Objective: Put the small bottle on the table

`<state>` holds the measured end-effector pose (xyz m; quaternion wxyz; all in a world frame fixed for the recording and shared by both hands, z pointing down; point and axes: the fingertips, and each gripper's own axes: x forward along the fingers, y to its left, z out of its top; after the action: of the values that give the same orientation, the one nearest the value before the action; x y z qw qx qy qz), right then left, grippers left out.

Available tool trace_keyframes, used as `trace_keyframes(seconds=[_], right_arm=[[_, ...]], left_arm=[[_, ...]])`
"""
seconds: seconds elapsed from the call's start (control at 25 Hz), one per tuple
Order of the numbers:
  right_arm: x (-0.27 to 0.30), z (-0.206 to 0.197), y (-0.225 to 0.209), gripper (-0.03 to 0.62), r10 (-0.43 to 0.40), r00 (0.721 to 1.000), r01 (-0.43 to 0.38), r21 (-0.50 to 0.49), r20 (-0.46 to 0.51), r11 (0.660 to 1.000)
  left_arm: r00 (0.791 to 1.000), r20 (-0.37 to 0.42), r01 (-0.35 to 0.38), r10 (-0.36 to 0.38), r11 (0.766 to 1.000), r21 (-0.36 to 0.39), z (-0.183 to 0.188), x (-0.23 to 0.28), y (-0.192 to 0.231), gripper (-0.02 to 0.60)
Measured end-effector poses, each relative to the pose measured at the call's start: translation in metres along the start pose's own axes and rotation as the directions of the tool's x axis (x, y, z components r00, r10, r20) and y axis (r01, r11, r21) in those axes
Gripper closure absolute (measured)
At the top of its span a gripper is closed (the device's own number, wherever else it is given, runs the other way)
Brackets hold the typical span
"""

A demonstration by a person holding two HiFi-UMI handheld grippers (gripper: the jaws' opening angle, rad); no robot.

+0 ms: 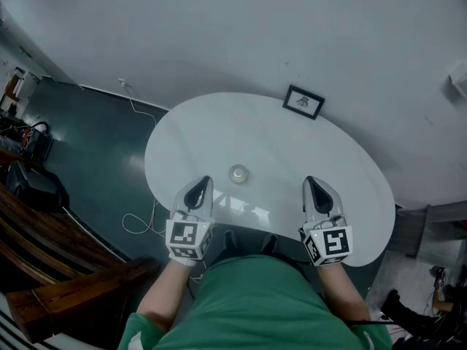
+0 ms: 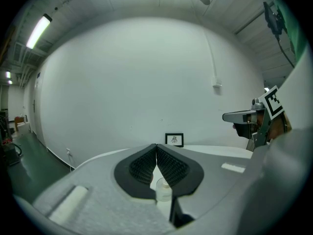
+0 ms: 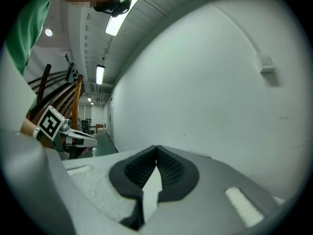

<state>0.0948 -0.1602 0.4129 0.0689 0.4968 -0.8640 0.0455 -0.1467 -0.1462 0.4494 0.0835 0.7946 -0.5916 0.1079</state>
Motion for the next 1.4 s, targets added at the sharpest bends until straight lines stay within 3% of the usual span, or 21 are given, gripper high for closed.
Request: trace_keyframes(seconds=[1.4], right_arm=[[0.001,0.006,0.009,0.591,-0.014,1.0,0.014,-0.005,0.006,1.0]], left_arm=[[1.0,-0.02,0.023,-0.023,1.0,-0.003,-0.009,0.007,0.016,0.571]])
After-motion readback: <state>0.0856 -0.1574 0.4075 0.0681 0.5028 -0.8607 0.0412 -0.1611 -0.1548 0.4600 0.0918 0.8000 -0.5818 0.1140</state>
